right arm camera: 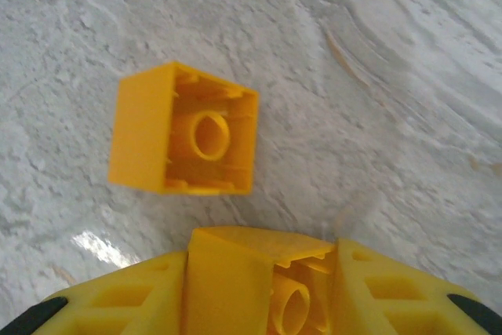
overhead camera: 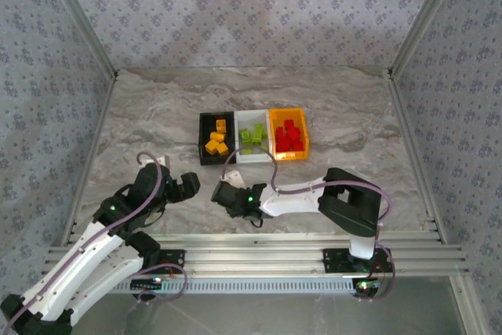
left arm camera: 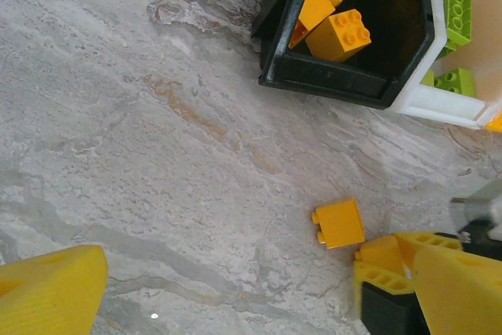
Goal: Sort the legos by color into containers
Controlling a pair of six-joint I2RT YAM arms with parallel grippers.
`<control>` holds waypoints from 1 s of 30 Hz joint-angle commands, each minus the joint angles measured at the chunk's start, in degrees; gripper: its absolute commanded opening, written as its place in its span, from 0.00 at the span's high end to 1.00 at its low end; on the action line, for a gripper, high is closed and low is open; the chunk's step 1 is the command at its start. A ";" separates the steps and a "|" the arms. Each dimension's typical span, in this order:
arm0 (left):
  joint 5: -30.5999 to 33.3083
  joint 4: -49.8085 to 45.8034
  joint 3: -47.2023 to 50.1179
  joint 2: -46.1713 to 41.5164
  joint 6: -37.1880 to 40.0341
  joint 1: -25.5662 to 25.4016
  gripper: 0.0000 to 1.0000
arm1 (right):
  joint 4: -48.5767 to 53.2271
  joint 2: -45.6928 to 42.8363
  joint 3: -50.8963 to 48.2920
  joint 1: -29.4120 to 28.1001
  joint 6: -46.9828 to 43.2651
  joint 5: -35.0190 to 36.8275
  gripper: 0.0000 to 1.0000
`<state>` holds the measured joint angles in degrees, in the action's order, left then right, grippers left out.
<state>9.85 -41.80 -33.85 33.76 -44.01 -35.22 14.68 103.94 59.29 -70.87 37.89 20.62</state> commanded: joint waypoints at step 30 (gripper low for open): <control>-6.87 4.33 4.50 -1.72 -0.52 0.75 0.01 | 4.54 17.78 44.22 21.50 -8.61 -11.99 0.33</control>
<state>3.99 -38.76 -28.84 32.03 -44.25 -34.85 18.31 121.25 99.39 -49.89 29.34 10.44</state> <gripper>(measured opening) 0.994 0.596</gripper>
